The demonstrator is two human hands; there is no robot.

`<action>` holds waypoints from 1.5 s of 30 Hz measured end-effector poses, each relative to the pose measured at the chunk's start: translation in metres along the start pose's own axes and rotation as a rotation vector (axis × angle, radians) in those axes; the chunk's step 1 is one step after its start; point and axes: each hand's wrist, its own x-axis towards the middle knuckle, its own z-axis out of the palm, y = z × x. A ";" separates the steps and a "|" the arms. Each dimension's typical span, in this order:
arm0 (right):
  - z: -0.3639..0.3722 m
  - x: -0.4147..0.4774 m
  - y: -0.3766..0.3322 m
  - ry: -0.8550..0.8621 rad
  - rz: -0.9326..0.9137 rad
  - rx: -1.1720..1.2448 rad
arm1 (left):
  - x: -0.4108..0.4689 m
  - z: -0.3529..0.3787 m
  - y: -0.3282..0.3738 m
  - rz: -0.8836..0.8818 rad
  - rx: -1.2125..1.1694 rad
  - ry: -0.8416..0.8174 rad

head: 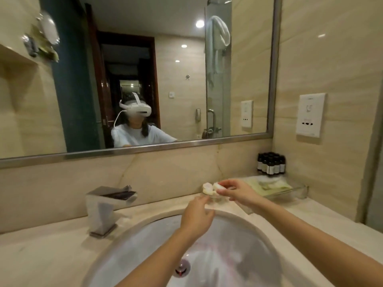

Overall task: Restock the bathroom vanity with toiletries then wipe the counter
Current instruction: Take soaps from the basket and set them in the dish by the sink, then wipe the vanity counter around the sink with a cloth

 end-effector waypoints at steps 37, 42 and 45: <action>0.015 0.051 0.020 0.205 -0.062 -0.537 | 0.008 0.014 -0.031 -0.014 0.226 -0.122; 0.029 -0.001 -0.009 0.057 -0.041 -0.250 | -0.065 -0.034 -0.038 -0.246 0.261 -0.136; 0.058 -0.033 -0.024 -0.051 -0.093 -0.133 | -0.118 -0.070 -0.045 -0.372 0.253 -0.121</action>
